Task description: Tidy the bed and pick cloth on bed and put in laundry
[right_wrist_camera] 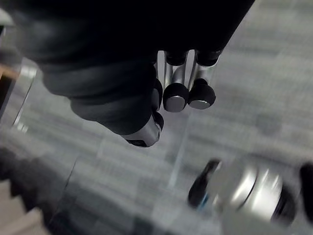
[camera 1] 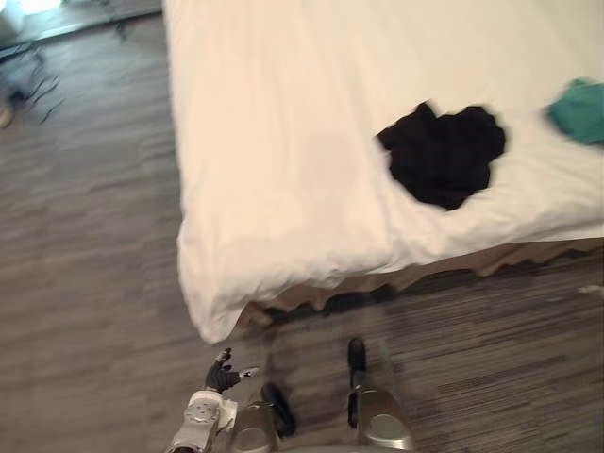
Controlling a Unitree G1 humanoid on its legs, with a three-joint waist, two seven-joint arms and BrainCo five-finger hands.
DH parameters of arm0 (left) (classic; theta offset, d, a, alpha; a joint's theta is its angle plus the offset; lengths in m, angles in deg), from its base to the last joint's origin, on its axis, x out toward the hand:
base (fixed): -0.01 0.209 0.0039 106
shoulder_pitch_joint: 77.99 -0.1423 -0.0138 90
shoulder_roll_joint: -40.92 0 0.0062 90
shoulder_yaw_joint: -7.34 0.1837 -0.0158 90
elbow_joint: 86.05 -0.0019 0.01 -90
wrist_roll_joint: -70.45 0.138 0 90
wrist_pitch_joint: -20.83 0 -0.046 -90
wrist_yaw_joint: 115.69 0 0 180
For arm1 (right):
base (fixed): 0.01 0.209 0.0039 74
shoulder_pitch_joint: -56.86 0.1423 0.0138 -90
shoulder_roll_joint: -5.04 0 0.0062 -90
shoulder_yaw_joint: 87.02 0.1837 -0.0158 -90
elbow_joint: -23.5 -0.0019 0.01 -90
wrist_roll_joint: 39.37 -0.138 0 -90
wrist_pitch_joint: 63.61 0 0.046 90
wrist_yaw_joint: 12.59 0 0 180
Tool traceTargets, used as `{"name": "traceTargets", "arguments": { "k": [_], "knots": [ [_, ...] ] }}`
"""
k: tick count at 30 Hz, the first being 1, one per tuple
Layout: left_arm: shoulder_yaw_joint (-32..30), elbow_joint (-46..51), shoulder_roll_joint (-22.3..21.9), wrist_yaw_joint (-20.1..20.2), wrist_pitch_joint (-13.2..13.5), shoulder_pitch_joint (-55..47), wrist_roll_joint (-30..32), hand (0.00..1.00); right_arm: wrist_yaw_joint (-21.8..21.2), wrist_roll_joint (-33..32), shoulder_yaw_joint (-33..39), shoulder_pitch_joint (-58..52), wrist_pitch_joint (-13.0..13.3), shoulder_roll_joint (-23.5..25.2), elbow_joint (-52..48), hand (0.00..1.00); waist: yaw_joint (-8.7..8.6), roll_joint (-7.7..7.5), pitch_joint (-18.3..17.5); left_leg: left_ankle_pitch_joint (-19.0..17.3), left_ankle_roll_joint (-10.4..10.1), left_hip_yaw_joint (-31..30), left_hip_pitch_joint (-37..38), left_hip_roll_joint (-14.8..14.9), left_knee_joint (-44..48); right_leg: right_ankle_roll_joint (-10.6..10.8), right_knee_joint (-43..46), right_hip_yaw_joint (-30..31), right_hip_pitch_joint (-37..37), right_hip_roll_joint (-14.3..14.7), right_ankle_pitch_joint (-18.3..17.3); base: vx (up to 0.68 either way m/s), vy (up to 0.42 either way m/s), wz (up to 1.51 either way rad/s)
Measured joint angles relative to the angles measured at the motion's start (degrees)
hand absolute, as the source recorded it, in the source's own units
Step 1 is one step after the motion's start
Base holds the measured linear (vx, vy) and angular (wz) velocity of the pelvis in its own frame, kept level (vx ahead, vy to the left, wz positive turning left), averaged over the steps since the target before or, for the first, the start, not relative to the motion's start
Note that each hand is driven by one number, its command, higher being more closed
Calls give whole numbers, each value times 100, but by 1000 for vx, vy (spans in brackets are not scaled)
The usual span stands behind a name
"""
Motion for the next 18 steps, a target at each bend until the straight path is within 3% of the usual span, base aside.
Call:
{"name": "traceTargets", "arguments": {
  "k": [2, 4, 5, 6, 7, 8, 9, 10, 11, 12, 13, 14, 16, 18],
  "knots": [
    [8, -155, -116, -66, 3, -177, -81, 0, -22, 187, -83, 271, -6, -176, -200, 0, 55, 126, -337, -236, 96, -548, 256, -34, -220, -41, -29, 626, -65, 236, 33, 38, 220, -249],
    [10, -250, -166, -186, 45, -238, -142, 0, -163, 186, -247, 475, 94, -112, -358, 0, 109, 142, -505, -499, 10, -660, 840, -242, -792, 16, 31, 988, -205, 324, 76, -5, 208, -206],
    [16, -265, -160, -216, 49, -233, -156, 0, -225, 182, -276, 476, 128, -55, -397, 0, 86, 141, -608, -597, -68, -646, 930, -291, -1018, 59, 36, 1058, -321, 337, 139, 3, 264, -169],
    [82, -267, -122, -304, 57, -73, -173, 0, -363, 168, -277, 474, 230, 107, -409, 0, -46, 134, -731, -862, -279, -427, 1109, -367, -1439, 268, 8, 1086, -630, 369, 453, -11, 204, -109],
    [106, -272, -122, -330, 48, 23, -180, 0, -431, 161, -295, 476, 275, 164, -403, 0, -47, 125, -715, -959, -392, -244, 1161, -345, -1530, 336, 37, 980, -764, 420, 621, -60, 237, -160],
    [177, -320, 0, -376, 38, 44, -189, 0, -562, 163, -493, 496, 443, 323, -421, 0, 22, 31, -693, -1056, -506, 253, 1279, -345, -1671, 80, 133, 506, -1000, 600, 991, -147, 198, -224],
    [98, -345, 156, -396, 22, 62, -186, 0, -681, 324, -972, 495, 793, 489, -446, 0, 152, -271, -560, -871, -682, 855, 1337, -553, -1450, -532, 14, -215, -1024, 573, 1558, -179, 175, -234],
    [42, -350, 195, -398, 18, 91, -181, 0, -676, 428, -1130, 570, 896, 551, -438, 0, 181, -474, -509, -820, -582, 931, 1205, -644, -1213, -706, -165, -332, -996, 469, 1901, -263, 102, -223],
    [-25, -349, 203, -401, 26, 338, -185, 0, -661, 583, -1276, 732, 1003, 640, -376, 0, 293, -552, -314, -842, 221, 934, 1119, -780, -1880, -286, -367, -604, -1012, 450, 2440, -280, 58, -153],
    [-46, -365, 207, -384, 13, 412, -211, 0, -633, 644, -1358, 919, 1058, 649, -289, 0, 271, -541, -226, -586, -109, 1141, 1325, -792, -2217, -230, 643, -1435, -1157, 311, 1262, -237, 62, -144],
    [-24, -354, 179, -368, -4, 372, -299, 0, -605, 672, -1403, 966, 1088, 628, -275, 0, 233, -448, -278, -556, -84, 1374, 1406, -756, -2255, -373, 1476, -1895, -1239, 192, 480, -152, 96, -97],
    [26, -315, 98, -261, -17, 343, -409, 0, -505, 913, -1461, 1091, 1142, 481, -177, 0, 207, -119, -280, -494, -42, 1508, 1475, -581, -2301, -638, 2906, -2499, -1226, -10, -521, -85, 75, -61],
    [83, -231, 120, -214, -19, 262, -409, 0, -380, 1099, -1610, 1246, 1168, 315, -142, 0, 205, 85, -293, -324, -32, 1676, 1550, -493, -2424, -615, 3911, -2765, -1017, -430, -1050, -78, 36, -58],
    [179, -245, 239, -166, -25, 197, -406, 0, -334, 1142, -1762, 1354, 1219, 241, -114, 0, 215, 9, -318, -234, -63, 1845, 1521, -494, -2458, -480, 4264, -2586, -586, -977, -1333, -57, -102, -55]
  ]
}}
